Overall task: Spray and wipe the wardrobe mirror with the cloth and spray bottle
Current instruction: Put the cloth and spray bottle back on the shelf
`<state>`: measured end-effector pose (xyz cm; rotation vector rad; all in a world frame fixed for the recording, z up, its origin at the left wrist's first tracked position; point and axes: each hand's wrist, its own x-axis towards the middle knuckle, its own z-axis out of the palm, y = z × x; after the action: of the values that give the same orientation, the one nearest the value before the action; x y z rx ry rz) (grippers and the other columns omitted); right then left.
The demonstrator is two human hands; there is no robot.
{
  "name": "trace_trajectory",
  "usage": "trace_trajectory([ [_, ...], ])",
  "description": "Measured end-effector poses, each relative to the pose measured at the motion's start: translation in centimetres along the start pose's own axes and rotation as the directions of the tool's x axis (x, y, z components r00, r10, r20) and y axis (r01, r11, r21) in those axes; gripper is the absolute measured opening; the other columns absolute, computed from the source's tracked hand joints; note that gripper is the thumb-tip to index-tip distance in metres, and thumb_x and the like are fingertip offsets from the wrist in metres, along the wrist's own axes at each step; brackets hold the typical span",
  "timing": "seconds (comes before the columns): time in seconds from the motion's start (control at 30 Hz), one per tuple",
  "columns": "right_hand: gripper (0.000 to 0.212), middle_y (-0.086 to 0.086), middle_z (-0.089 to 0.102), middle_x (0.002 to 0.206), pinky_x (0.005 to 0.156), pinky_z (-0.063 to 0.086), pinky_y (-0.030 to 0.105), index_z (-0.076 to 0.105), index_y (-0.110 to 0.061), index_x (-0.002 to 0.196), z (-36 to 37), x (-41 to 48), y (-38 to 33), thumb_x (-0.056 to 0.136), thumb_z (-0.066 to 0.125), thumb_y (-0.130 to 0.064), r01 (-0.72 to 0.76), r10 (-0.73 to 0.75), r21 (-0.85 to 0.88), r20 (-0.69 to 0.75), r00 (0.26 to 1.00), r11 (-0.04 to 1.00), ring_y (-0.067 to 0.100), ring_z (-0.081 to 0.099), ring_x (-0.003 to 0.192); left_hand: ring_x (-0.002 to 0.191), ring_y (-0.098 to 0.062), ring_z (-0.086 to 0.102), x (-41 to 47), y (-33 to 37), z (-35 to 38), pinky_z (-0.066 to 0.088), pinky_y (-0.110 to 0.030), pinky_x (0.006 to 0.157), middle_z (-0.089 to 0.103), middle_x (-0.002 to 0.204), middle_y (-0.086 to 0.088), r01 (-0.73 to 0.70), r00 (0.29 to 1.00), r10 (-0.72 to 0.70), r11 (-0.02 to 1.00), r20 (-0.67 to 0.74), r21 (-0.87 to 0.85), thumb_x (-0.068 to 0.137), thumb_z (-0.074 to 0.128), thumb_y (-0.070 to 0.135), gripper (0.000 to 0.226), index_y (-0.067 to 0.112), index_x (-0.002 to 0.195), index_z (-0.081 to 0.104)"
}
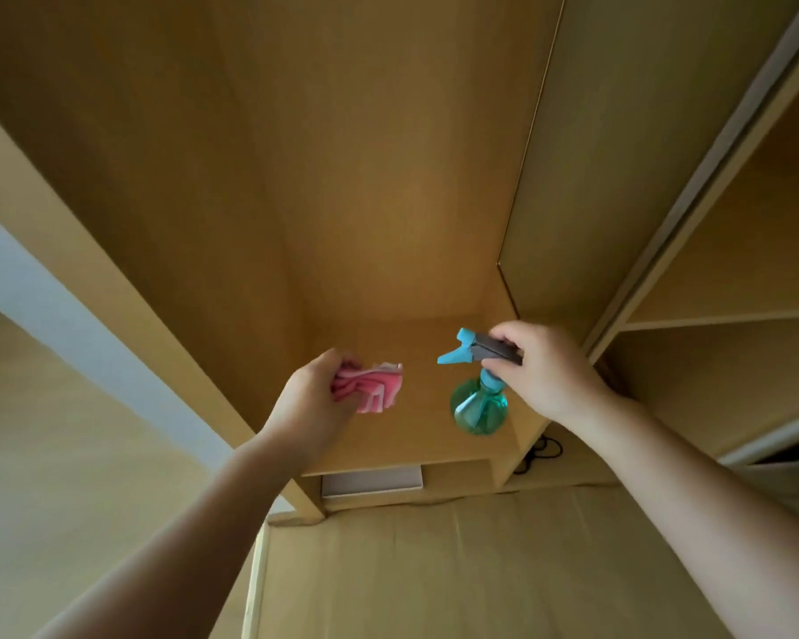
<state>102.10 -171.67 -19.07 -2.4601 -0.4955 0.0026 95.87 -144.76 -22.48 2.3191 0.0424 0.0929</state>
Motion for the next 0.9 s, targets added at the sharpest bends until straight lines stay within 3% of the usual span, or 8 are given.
trace_trajectory([
  [0.17, 0.01, -0.009, 0.063, 0.078, 0.054, 0.04, 0.021, 0.065, -0.019, 0.094, 7.2, -1.7, 3.6, 0.085, 0.071, -0.018, -0.074, 0.074, -0.027, -0.01, 0.997, 0.997, 0.005, 0.057, 0.069, 0.079, 0.007, 0.056, -1.2, -7.4, 5.0, 0.044, -0.008, 0.062, 0.06, 0.085, 0.016, 0.037, 0.997, -0.035, 0.999, 0.073, -0.036, 0.081, 0.07, 0.012, 0.025, 0.027, 0.097, 0.058],
  [0.27, 0.012, -0.005, 0.065, 0.079, 0.058, 0.048, 0.031, 0.066, -0.017, 0.096, 11.8, -2.7, 6.9, 0.085, 0.071, -0.018, -0.094, 0.094, -0.031, 0.014, 0.995, 0.995, 0.01, 0.058, 0.068, 0.079, 0.003, 0.057, -2.1, -11.9, 9.4, 0.043, -0.009, 0.061, 0.06, 0.088, 0.017, 0.056, 0.994, -0.053, 0.998, 0.098, -0.028, 0.08, 0.069, 0.011, 0.029, 0.031, 0.097, 0.057],
  [0.43, 0.01, -0.003, 0.065, 0.076, 0.061, 0.048, 0.033, 0.066, -0.015, 0.092, 20.4, -5.1, 13.6, 0.084, 0.071, -0.016, -0.088, 0.089, -0.024, 0.027, 0.996, 0.996, 0.015, 0.057, 0.066, 0.077, -0.007, 0.056, -4.0, -19.0, 17.4, 0.043, -0.018, 0.063, 0.06, 0.089, 0.014, 0.056, 0.994, -0.057, 0.998, 0.098, 0.015, 0.079, 0.069, 0.01, 0.027, 0.021, 0.101, 0.061],
  [0.63, 0.006, -0.005, 0.063, 0.072, 0.061, 0.044, 0.031, 0.065, -0.015, 0.087, 31.8, -7.8, 23.1, 0.084, 0.07, -0.013, -0.127, 0.126, 0.007, 0.027, 0.992, 0.992, 0.015, 0.054, 0.065, 0.074, -0.003, 0.054, -5.8, -28.3, 27.9, 0.04, -0.016, 0.061, 0.059, 0.088, 0.013, 0.053, 0.99, -0.059, 0.997, 0.13, 0.051, 0.08, 0.068, 0.016, 0.024, 0.024, 0.102, 0.06],
  [0.77, 0.008, -0.003, 0.065, 0.079, 0.066, 0.047, 0.034, 0.066, -0.014, 0.094, 39.0, -8.6, 29.4, 0.086, 0.068, -0.014, -0.176, 0.176, 0.011, 0.025, 0.984, 0.984, 0.019, 0.059, 0.072, 0.076, -0.009, 0.054, -5.4, -34.5, 34.4, 0.043, -0.022, 0.063, 0.058, 0.087, 0.012, 0.02, 0.99, -0.032, 0.996, 0.134, 0.087, 0.08, 0.068, 0.019, 0.021, 0.023, 0.1, 0.061],
  [0.9, 0.015, -0.006, 0.064, 0.085, 0.061, 0.041, 0.024, 0.066, -0.018, 0.102, 44.8, -7.9, 34.8, 0.088, 0.068, -0.017, -0.194, 0.194, -0.005, 0.022, 0.981, 0.981, 0.016, 0.059, 0.076, 0.077, -0.011, 0.054, -4.0, -39.4, 39.3, 0.043, -0.026, 0.064, 0.059, 0.088, 0.011, -0.021, 0.996, 0.01, 0.993, 0.09, 0.12, 0.08, 0.069, 0.021, 0.022, 0.025, 0.1, 0.06],
])
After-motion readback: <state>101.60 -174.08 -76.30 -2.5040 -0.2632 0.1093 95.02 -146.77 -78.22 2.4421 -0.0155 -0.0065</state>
